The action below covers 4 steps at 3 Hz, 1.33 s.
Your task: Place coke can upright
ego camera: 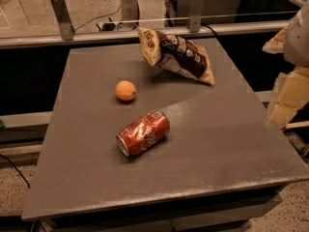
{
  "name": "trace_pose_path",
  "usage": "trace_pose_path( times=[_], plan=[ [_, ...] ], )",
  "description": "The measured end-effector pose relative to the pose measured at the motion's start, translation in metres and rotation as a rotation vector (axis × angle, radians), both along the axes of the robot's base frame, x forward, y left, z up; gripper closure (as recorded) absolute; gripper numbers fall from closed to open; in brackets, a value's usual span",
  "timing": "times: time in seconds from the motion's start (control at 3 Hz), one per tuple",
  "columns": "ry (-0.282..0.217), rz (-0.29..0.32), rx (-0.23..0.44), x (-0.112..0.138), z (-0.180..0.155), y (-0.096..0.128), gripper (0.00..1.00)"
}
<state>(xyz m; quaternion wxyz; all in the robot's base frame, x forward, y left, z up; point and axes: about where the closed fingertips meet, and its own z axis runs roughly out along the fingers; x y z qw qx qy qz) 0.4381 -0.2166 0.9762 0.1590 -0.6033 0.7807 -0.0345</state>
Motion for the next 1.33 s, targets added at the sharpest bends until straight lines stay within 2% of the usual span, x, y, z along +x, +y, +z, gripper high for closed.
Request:
trace_pose_path(
  times=[0.33, 0.67, 1.0, 1.33],
  plan=[
    [0.0, 0.0, 0.0, 0.0, 0.0, 0.0, 0.0],
    [-0.013, 0.141, -0.041, 0.001, 0.002, 0.052, 0.0],
    [-0.017, 0.373, -0.084, -0.002, 0.004, 0.149, 0.0],
    [-0.038, 0.437, -0.086, -0.004, 0.01, 0.178, 0.0]
  ],
)
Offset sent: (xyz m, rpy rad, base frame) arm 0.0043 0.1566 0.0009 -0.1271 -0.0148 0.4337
